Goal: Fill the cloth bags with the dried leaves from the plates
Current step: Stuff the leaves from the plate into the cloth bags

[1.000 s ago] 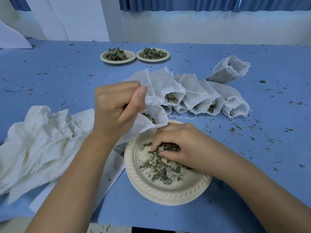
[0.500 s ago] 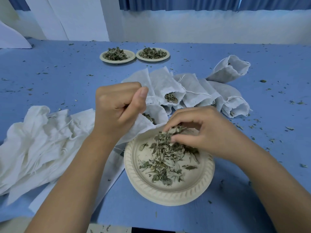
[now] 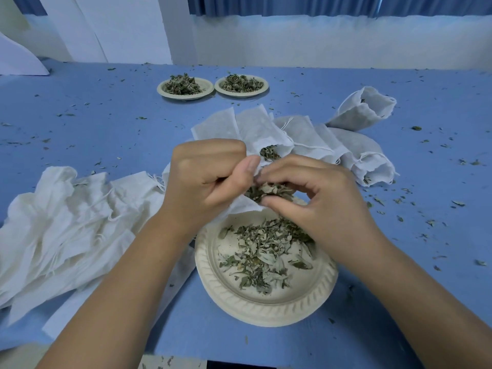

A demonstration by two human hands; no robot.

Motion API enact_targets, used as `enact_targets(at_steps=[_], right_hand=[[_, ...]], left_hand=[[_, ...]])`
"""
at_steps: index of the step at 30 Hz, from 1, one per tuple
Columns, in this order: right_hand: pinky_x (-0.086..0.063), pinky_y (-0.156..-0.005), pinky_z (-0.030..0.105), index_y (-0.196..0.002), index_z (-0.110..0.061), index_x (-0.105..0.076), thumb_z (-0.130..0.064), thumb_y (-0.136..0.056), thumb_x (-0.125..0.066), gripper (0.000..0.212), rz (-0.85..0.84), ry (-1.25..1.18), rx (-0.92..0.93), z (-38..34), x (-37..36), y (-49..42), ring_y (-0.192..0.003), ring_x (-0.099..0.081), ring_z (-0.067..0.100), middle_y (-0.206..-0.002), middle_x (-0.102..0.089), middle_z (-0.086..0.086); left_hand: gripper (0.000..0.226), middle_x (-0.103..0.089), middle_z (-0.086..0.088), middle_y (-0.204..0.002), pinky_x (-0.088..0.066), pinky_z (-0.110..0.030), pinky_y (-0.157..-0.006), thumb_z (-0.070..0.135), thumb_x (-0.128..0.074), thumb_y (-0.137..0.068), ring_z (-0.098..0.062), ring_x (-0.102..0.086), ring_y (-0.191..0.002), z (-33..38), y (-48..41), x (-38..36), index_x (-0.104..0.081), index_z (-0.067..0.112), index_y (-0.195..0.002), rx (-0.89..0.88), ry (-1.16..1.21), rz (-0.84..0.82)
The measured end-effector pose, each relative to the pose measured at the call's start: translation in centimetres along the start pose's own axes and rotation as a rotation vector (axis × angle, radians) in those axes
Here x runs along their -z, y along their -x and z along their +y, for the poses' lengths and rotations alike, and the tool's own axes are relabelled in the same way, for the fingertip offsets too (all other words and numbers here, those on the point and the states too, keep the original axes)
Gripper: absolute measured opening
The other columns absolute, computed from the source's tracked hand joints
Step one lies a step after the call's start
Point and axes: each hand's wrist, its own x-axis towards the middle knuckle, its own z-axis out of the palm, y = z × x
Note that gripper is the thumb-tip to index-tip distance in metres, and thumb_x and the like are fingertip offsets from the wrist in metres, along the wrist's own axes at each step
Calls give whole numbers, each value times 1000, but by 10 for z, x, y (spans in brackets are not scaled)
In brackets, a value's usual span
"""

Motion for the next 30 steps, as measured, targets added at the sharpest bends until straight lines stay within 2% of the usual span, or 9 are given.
enact_targets(at_steps=[3, 5, 9, 12, 16, 21, 24, 27, 30], right_hand=[[-48, -76, 20, -100, -9, -68, -2, -70, -81, 33, -19, -104, 6, 0, 3, 1, -87, -59, 13, -101, -62, -1], [-50, -74, 23, -90, -5, -66, 1, -71, -80, 24, 19, -149, 61, -3, 2, 3, -84, -60, 16, -93, -61, 2], [-49, -70, 25, -76, -3, -69, 4, -76, -68, 7, 79, 175, 215, -6, -16, 4, -75, -60, 15, -80, -66, 3], [-39, -73, 26, -78, -6, -70, -8, -78, -63, 8, 37, 374, 248, -5, -18, 4, -79, -54, 18, -81, -67, -1], [-28, -89, 29, -91, -20, -72, -34, -77, -75, 19, 83, 322, 192, -9, 1, 4, -96, -53, 13, -95, -69, -16], [-13, -110, 44, -95, -21, -67, -57, -92, -31, 51, -254, 399, 205, -16, -11, 6, -132, -37, 17, -111, -63, -16], [-7, -114, 50, -100, -22, -67, -52, -92, -40, 41, -352, 494, 178, -13, -20, 6, -138, -28, 18, -115, -62, -15], [-13, -111, 51, -79, -24, -61, -37, -86, -62, 15, -182, 356, 224, -12, -14, 5, -132, -39, 20, -101, -62, -20], [-29, -99, 49, -67, -15, -68, -31, -90, -54, 31, 38, 144, 202, -6, 5, 5, -107, -58, 17, -85, -70, -11]], left_hand=[[60, -34, -6, -43, -19, -15, -52, 14, -42, -101, -15, -29, -46, 1, -1, -1, -45, 3, -42, -15, -7, -35], [60, -33, -5, -44, -20, -15, -52, 16, -41, -102, -15, -28, -47, 1, -1, -1, -45, 4, -43, -20, -1, -25], [62, -33, -6, -45, -19, -16, -52, 17, -41, -102, -16, -28, -46, 2, -1, -3, -43, 4, -42, -37, -2, -17], [60, -31, -4, -47, -20, -15, -52, 16, -41, -102, -13, -28, -47, 2, -2, -4, -43, 5, -42, -46, -21, -22], [67, -38, -5, -43, -22, -16, -48, 22, -38, -104, -15, -32, -44, 1, -3, 1, -47, 1, -41, 11, -28, 69], [61, -38, -4, -45, -26, -25, -46, 26, -37, -104, -21, -36, -43, 9, -2, -3, -44, 11, -45, 85, 84, 124], [48, -36, -2, -49, -27, -25, -47, 28, -39, -104, -21, -36, -43, 13, -3, -5, -44, 21, -56, 117, 184, 69], [51, -38, -3, -48, -28, -23, -48, 29, -39, -103, -20, -37, -44, 10, -4, -3, -47, 18, -54, 131, 184, 51], [55, -39, -3, -47, -27, -19, -49, 28, -38, -104, -16, -37, -45, 5, -5, 2, -49, 15, -52, 117, 103, 90]])
